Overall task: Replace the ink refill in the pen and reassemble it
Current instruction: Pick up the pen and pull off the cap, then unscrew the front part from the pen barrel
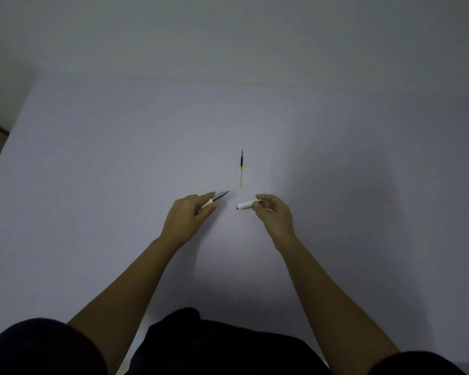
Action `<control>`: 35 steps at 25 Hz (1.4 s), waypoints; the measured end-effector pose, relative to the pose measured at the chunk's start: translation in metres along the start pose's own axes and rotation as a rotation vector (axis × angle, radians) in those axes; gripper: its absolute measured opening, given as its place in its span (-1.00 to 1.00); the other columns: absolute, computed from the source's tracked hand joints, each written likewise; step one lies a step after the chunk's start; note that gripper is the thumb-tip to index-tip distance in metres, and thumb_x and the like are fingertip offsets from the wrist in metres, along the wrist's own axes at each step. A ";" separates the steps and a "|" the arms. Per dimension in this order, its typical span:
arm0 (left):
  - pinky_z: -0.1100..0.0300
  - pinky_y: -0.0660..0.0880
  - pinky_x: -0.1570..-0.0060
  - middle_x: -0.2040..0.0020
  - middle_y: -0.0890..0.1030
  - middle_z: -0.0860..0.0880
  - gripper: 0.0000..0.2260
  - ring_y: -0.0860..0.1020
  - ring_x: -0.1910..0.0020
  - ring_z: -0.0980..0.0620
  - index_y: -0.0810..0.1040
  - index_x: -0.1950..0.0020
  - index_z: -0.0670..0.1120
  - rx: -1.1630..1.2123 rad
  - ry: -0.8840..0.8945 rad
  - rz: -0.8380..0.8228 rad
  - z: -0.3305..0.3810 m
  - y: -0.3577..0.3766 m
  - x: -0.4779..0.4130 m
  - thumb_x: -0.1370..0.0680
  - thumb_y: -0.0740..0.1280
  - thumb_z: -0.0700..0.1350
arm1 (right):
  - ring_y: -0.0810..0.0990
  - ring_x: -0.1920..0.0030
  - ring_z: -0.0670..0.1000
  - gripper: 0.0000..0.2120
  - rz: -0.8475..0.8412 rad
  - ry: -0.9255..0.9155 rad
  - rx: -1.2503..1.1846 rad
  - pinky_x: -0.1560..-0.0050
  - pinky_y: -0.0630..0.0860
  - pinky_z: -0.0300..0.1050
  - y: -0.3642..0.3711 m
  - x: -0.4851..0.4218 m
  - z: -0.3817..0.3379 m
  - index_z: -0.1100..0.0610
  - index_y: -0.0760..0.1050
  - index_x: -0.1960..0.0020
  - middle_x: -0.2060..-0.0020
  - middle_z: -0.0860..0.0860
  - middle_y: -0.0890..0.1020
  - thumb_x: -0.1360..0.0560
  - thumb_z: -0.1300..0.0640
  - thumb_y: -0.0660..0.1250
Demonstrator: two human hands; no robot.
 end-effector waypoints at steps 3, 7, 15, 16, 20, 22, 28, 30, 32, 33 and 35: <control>0.42 0.31 0.32 0.38 0.44 0.08 -0.68 0.42 0.37 0.20 0.53 -0.25 -0.06 0.035 0.021 -0.009 0.003 0.003 0.001 -0.53 0.30 0.01 | 0.58 0.13 0.01 -0.83 0.043 -0.060 0.203 0.25 0.41 -0.54 0.003 -0.003 0.007 0.16 0.60 -0.02 0.17 0.02 0.60 -0.44 0.21 0.39; 0.55 0.31 0.32 0.37 0.48 0.02 -0.70 0.43 0.37 0.19 0.53 -0.25 -0.07 0.092 -0.022 0.041 0.001 0.004 0.000 -0.54 0.30 -0.04 | 0.60 0.10 0.03 -0.79 0.097 -0.073 0.314 0.03 0.46 -0.25 0.003 -0.009 0.009 0.23 0.59 -0.06 0.05 0.17 0.66 -0.43 0.21 0.40; 0.49 0.31 0.35 0.41 0.43 0.10 -0.69 0.41 0.39 0.17 0.51 -0.26 -0.07 0.076 -0.025 0.014 0.007 0.007 -0.002 -0.54 0.29 -0.03 | 0.58 0.06 0.01 -0.73 0.004 -0.135 0.422 0.01 0.42 -0.33 0.007 -0.009 0.002 0.23 0.55 -0.15 -0.06 0.18 0.60 -0.46 0.20 0.38; 0.48 0.30 0.35 0.39 0.45 0.08 -0.68 0.42 0.38 0.16 0.50 -0.27 -0.08 0.073 -0.027 0.009 0.008 0.007 -0.002 -0.54 0.29 -0.03 | 0.59 0.04 0.03 -0.71 -0.005 -0.135 0.427 0.00 0.43 -0.31 0.006 -0.009 0.001 0.24 0.54 -0.17 -0.07 0.18 0.59 -0.46 0.19 0.38; 0.38 0.38 0.26 0.23 0.63 -0.04 -0.73 0.54 0.29 0.03 0.53 -0.23 -0.09 0.105 -0.028 0.007 0.016 0.003 -0.003 -0.55 0.28 -0.08 | 0.58 0.11 -0.01 -0.69 0.032 -0.178 0.426 0.05 0.39 -0.38 -0.002 -0.006 -0.013 0.22 0.53 -0.19 -0.06 0.17 0.56 -0.47 0.14 0.37; 0.39 0.39 0.31 0.30 0.62 -0.01 -0.83 0.54 0.36 0.05 0.60 -0.07 -0.07 0.101 0.003 0.009 0.025 -0.001 -0.004 -0.53 0.29 -0.12 | 0.56 0.20 -0.13 -0.75 0.042 -0.221 0.355 0.14 0.37 -0.52 -0.006 -0.002 -0.029 0.17 0.57 -0.14 0.00 0.11 0.60 -0.49 0.13 0.35; 0.40 0.33 0.30 0.27 0.60 -0.02 -0.81 0.46 0.35 0.10 0.60 -0.11 -0.12 0.005 0.234 -0.007 0.068 -0.006 -0.005 -0.54 0.31 -0.11 | 0.60 0.26 -0.27 -0.91 -0.215 -0.173 0.020 0.18 0.49 -0.43 0.009 0.020 -0.065 -0.08 0.62 0.15 0.28 -0.20 0.65 -0.48 0.02 0.34; 0.32 0.32 0.29 0.28 0.58 -0.04 -0.79 0.43 0.34 0.08 0.58 -0.14 -0.14 -0.037 0.278 0.010 0.077 -0.008 -0.003 -0.55 0.29 -0.12 | 0.59 0.30 -0.25 -0.88 -0.179 -0.141 -0.085 0.22 0.49 -0.41 0.009 0.023 -0.066 -0.01 0.62 0.19 0.39 -0.18 0.65 -0.48 0.02 0.35; 0.26 0.32 0.31 0.32 0.54 -0.02 -0.81 0.42 0.36 0.06 0.59 -0.10 -0.13 -0.013 0.254 0.019 0.081 -0.011 -0.001 -0.56 0.26 -0.11 | 0.61 0.25 -0.24 -0.89 -0.178 -0.161 -0.149 0.20 0.51 -0.40 0.007 0.026 -0.068 0.02 0.63 0.17 0.36 -0.18 0.68 -0.49 0.07 0.34; 0.26 0.34 0.33 0.34 0.53 -0.02 -0.82 0.43 0.38 0.06 0.60 -0.04 -0.12 0.039 0.226 0.007 0.083 -0.012 -0.001 -0.57 0.25 -0.10 | 0.63 0.21 -0.21 -0.89 -0.198 -0.179 -0.177 0.16 0.51 -0.39 0.005 0.027 -0.070 0.01 0.63 0.16 0.33 -0.17 0.69 -0.49 0.09 0.34; 0.37 0.33 0.36 0.39 0.51 0.03 -0.81 0.43 0.42 0.14 0.61 0.06 -0.11 0.117 0.195 -0.019 0.087 -0.014 0.003 -0.58 0.23 -0.09 | 0.64 0.13 -0.15 -0.87 -0.269 -0.198 -0.261 0.06 0.52 -0.36 0.003 0.030 -0.073 0.02 0.63 0.13 0.27 -0.13 0.70 -0.51 0.15 0.32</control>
Point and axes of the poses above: each hand's wrist, its own x-axis away from the middle knuckle, its own y-axis out of the palm, z = x × y, the point moved 5 cm from there along -x, towards the middle knuckle
